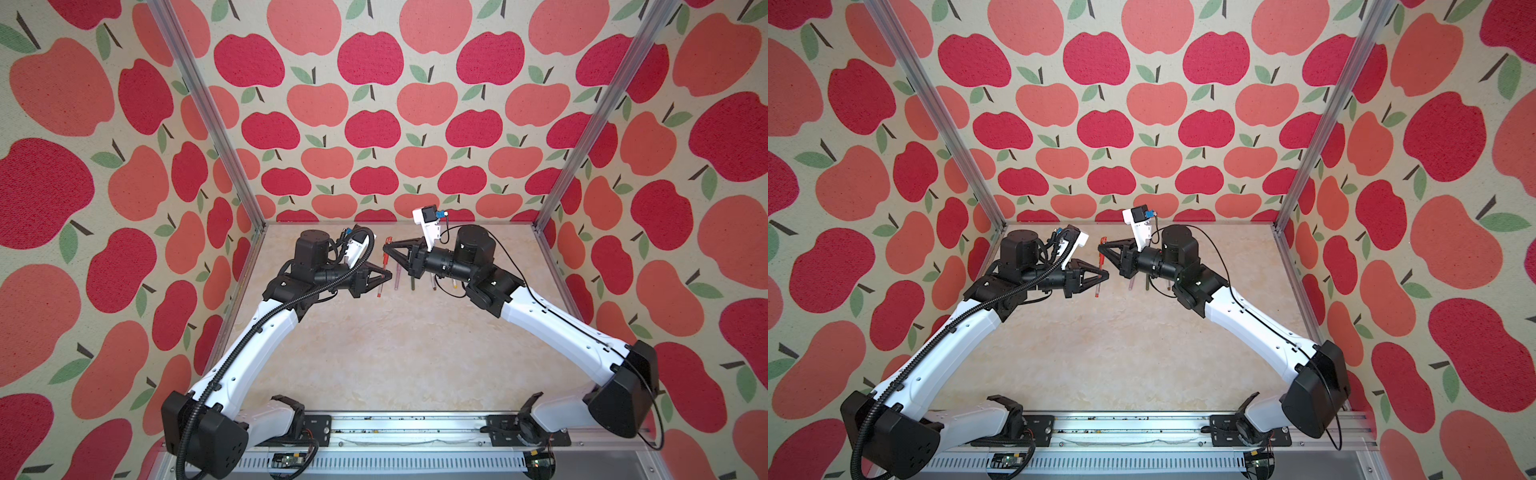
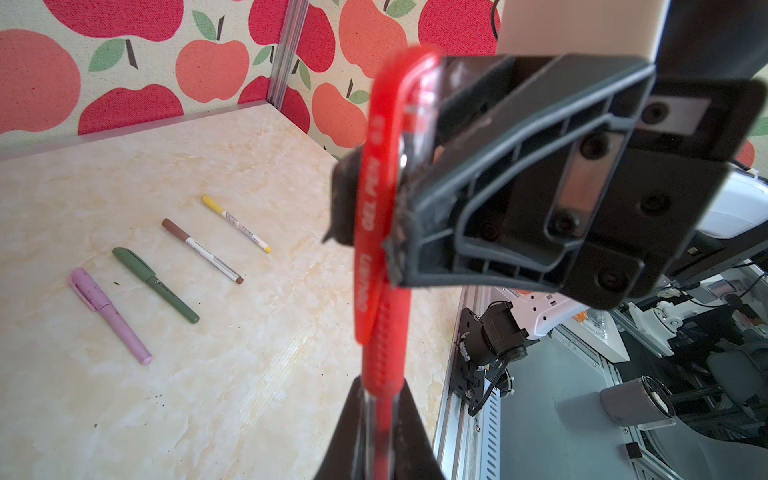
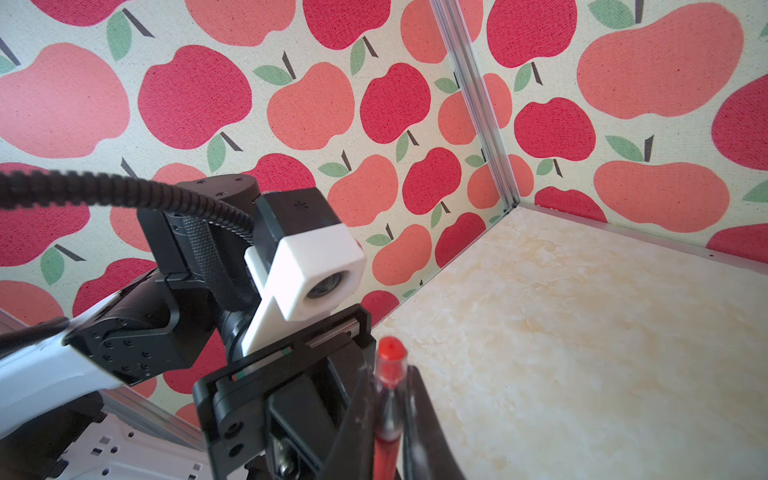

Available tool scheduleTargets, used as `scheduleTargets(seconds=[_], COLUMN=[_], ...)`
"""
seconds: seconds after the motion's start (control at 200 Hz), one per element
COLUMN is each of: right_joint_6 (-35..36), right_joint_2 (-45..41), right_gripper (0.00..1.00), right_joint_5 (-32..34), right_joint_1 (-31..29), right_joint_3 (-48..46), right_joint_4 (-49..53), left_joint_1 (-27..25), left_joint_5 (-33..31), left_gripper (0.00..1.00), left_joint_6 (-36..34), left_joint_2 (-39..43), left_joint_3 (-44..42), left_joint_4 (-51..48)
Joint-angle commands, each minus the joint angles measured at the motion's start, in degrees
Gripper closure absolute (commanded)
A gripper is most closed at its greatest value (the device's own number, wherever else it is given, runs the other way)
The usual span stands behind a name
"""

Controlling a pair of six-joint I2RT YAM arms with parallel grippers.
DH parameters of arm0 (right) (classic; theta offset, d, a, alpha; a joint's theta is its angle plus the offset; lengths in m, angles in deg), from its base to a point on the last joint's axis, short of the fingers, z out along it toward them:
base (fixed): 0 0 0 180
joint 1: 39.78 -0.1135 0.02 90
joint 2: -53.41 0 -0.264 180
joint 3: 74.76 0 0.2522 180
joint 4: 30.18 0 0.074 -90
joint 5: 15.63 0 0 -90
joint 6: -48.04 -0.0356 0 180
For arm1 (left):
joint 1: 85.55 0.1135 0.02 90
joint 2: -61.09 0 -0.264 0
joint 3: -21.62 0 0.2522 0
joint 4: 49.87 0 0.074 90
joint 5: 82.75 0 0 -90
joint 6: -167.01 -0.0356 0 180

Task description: Insert the pens into the pen caps

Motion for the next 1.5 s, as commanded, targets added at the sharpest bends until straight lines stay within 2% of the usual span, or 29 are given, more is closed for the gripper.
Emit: scheduleTargets(seconds=[0.0, 0.255, 0.505, 0.635, 0.831, 1.146, 1.281, 1.496], right_joint_6=[0.5, 1.0, 1.8, 1.9, 1.9, 2.4, 4.1, 4.4], right_joint_2=[3.2, 2.8, 1.7, 0.2, -4.2, -11.1, -13.8, -15.2], right_gripper=[0.93, 0.92, 0.90, 0.84, 0.66, 0.65, 0.64, 0.65], right_joint_5=[-14.8, -14.7, -14.7, -14.0, -11.4, -8.4, -0.7, 16.5], right_joint_1=[-5.8, -5.6, -3.8, -2.9, -1.5, 1.7, 3.2, 7.4], right_joint_3=[-7.1, -5.3, 0.1, 2.1, 1.9, 0.1, -0.3, -1.2], right_joint_4=[26.4, 26.9, 26.6, 25.7, 23.6, 25.5, 30.8, 41.5], left_joint_1=[3.4, 3.5, 3.5, 3.4, 3.5, 3.6, 3.5, 3.6], left_joint_5=[-5.0, -4.1, -3.1, -1.9, -2.2, -4.6, -9.8, -18.8], left_gripper=[1.00, 1.00, 1.00, 1.00, 1.00, 1.00, 1.00, 1.00], left_joint_6=[3.6, 4.7, 6.5, 6.8, 7.9, 9.2, 9.5, 11.7], left_joint_2=[1.4, 1.7, 3.9, 5.5, 8.6, 9.0, 7.3, -5.5], left_joint_3=[9.7, 7.4, -1.4, -5.5, -10.7, -12.5, -10.3, -3.6], left_joint_4=[26.8, 27.0, 26.1, 23.7, 22.4, 18.6, 11.7, -2.6])
